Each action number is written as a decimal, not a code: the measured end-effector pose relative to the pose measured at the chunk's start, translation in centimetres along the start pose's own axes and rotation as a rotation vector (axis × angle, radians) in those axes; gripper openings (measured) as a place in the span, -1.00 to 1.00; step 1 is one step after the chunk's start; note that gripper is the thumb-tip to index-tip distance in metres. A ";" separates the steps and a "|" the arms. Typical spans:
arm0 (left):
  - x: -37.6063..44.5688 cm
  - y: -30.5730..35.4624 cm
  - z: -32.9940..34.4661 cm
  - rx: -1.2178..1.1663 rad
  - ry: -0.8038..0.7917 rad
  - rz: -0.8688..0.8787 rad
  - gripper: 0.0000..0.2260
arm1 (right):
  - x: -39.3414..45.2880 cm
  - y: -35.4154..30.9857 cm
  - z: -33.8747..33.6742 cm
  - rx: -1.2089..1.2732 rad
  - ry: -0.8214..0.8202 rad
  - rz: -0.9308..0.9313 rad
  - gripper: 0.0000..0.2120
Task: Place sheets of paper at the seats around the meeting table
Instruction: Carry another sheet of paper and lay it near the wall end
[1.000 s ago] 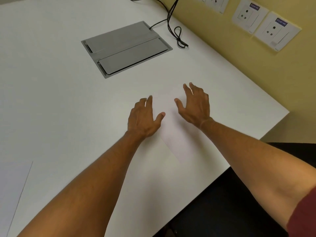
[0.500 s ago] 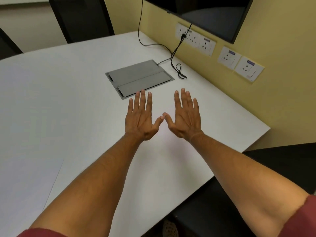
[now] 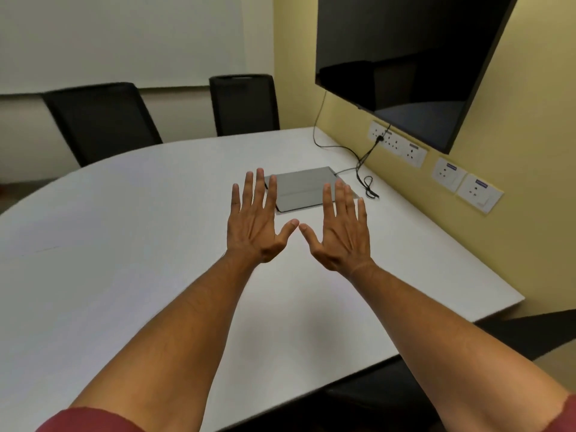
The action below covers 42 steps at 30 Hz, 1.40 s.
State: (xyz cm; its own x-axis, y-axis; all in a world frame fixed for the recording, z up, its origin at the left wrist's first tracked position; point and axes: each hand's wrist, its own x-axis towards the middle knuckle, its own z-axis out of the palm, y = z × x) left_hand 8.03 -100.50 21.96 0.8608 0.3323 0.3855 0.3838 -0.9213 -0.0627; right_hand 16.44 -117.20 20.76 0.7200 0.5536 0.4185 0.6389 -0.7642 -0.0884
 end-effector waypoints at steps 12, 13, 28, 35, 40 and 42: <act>-15.1 -3.2 -15.8 0.175 0.136 -0.274 -0.16 | -7.7 -8.2 -12.1 0.117 0.132 -0.297 -0.11; -16.5 -3.6 -17.1 0.191 0.146 -0.294 -0.16 | -8.3 -9.2 -13.1 0.131 0.142 -0.320 -0.11; -35.3 -12.7 -33.1 0.416 0.280 -0.563 -0.13 | -16.8 -28.5 -23.9 0.416 0.298 -0.643 -0.11; -45.9 -19.9 -36.9 0.486 0.235 -0.722 -0.12 | -22.9 -40.0 -25.5 0.523 0.286 -0.775 -0.12; -53.4 -27.0 -39.0 0.510 0.235 -0.761 -0.12 | -27.4 -49.2 -26.2 0.575 0.263 -0.819 -0.12; -55.6 -30.1 -39.8 0.518 0.237 -0.766 -0.12 | -29.0 -52.8 -26.4 0.578 0.267 -0.825 -0.12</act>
State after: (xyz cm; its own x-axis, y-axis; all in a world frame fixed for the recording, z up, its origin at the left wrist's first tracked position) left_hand -64.69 -99.26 39.08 0.2461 0.7063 0.6638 0.9643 -0.2474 -0.0943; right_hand -45.33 -101.61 37.18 -0.0378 0.6867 0.7259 0.9884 0.1324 -0.0739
